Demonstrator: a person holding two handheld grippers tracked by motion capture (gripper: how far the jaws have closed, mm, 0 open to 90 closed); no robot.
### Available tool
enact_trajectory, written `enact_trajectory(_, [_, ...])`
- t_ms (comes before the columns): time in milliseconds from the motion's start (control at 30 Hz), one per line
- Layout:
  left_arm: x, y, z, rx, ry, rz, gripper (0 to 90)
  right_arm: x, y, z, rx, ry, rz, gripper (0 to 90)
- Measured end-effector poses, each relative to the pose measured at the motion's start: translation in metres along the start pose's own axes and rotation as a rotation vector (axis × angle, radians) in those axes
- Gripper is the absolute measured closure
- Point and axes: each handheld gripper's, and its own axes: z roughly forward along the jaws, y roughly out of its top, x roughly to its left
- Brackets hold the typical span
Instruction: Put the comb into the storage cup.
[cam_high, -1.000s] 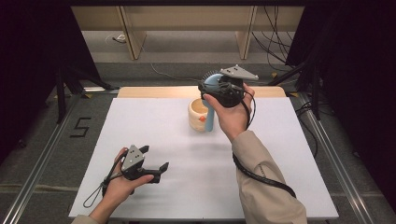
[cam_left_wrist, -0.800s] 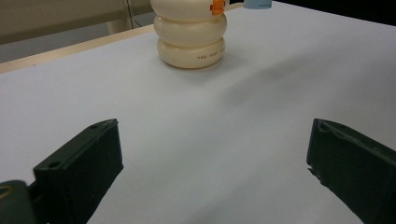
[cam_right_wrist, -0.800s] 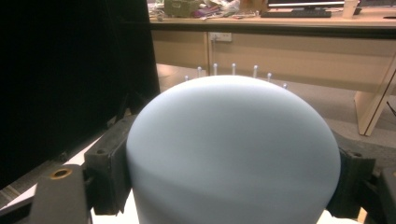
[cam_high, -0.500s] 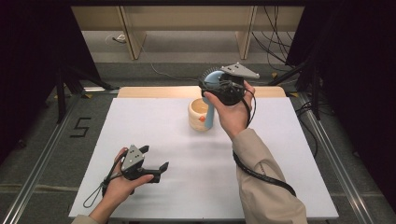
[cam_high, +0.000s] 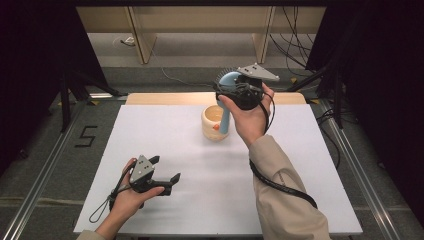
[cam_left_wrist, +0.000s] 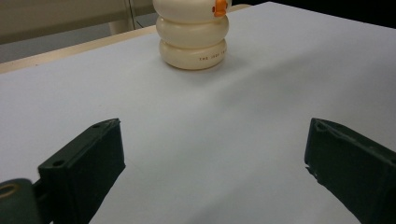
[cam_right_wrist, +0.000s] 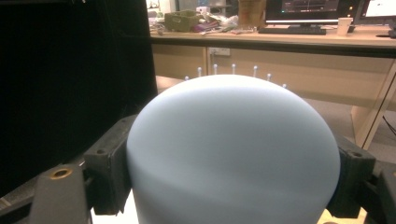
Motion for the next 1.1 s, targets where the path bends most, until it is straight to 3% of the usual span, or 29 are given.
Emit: enact_trajectory(1100, [0.0012,0.0000,-0.0002,-0.004,0.007,-0.004,4.7,-0.0024,0.0100,0.0078,-0.012,-0.017,0.002,21.1])
